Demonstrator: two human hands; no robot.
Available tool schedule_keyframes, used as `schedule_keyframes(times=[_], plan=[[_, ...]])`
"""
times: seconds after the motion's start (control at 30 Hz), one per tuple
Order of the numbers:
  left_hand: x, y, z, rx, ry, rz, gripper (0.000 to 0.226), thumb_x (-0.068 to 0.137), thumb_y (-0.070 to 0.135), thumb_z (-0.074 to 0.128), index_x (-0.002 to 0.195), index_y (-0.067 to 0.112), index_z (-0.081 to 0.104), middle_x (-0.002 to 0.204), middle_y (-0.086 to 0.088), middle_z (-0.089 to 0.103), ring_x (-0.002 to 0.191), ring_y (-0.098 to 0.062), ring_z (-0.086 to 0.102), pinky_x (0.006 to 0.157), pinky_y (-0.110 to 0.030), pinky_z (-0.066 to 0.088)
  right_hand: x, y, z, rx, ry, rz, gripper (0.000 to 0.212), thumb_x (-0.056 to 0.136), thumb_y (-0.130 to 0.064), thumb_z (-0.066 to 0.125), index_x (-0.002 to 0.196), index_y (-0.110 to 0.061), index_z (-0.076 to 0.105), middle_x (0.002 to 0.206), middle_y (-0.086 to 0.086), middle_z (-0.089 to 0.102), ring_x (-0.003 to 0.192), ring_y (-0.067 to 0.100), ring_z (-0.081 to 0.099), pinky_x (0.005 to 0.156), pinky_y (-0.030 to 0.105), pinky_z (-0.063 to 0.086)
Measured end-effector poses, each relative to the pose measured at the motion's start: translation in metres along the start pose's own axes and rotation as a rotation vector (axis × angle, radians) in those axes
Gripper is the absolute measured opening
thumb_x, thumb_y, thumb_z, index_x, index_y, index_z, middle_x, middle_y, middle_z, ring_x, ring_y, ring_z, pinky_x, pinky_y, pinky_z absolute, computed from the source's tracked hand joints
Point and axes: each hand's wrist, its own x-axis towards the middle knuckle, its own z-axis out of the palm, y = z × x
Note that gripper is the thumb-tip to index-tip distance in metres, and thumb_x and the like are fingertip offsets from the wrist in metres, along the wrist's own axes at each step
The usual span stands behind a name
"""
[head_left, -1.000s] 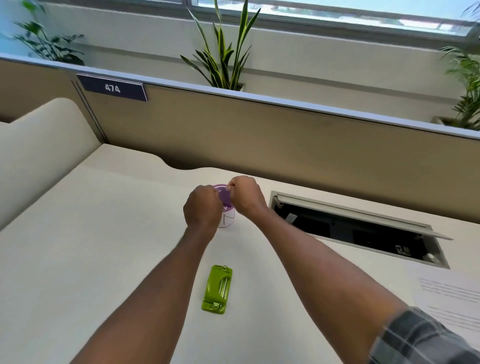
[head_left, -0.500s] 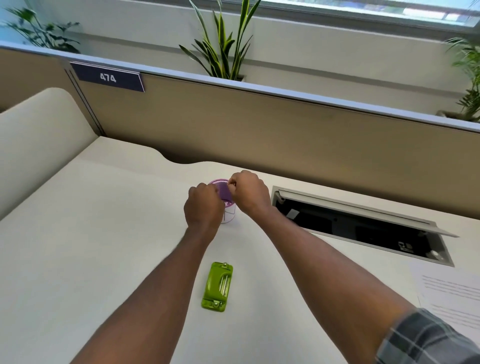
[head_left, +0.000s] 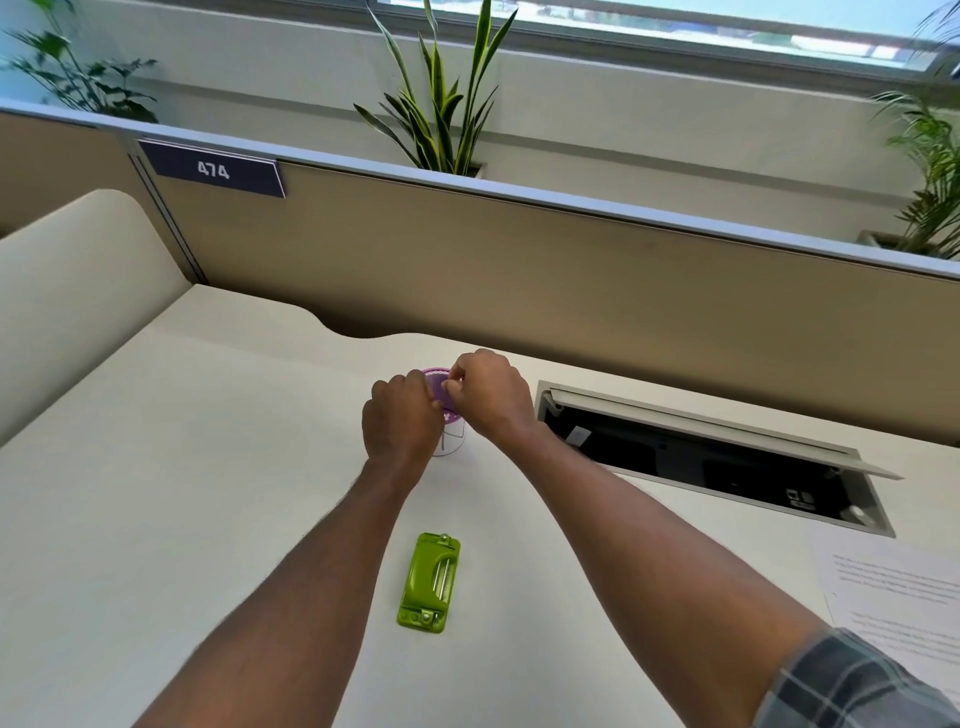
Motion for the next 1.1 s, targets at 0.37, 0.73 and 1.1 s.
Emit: schedule_keyframes(times=[0.37,0.73,1.1], plan=[[-0.014,0.014,-0.009,-0.030,0.034,0.080,0.039,0.086,0.025,0.060,0.120,0.006,0.058,0.109,-0.015,0.064,0.096,-0.031,0.056,0.071,-0.038,0.050,-0.019,0.003,-0.006,0.054,0.015,0.077,0.019,0.084,-0.023,0.053,0.089,-0.009,0.064,0.096,0.011,0.066,0.084,0.032,0.061,0.065,0.033,0.042],[-0.125,0.060,0.031,-0.137,-0.169,0.389,0.041,0.087,0.005,0.060,0.128,0.001,0.056,0.127,-0.018,0.061,0.117,-0.032,0.056,0.090,-0.040,0.051,-0.143,0.076,-0.006,0.128,-0.024,0.230,0.032,0.092,-0.014,0.043,0.113,-0.006,0.066,0.116,0.014,0.064,0.110,0.028,0.058,0.090,0.038,0.049],[-0.228,0.108,0.066,-0.119,-0.305,0.536,0.043,0.061,-0.001,0.079,0.103,0.002,0.072,0.099,-0.010,0.073,0.091,-0.026,0.071,0.068,-0.030,0.059,-0.267,0.205,-0.025,0.015,0.300,0.670,0.026,0.097,-0.019,0.048,0.112,-0.007,0.066,0.110,0.011,0.064,0.103,0.028,0.059,0.081,0.035,0.048]])
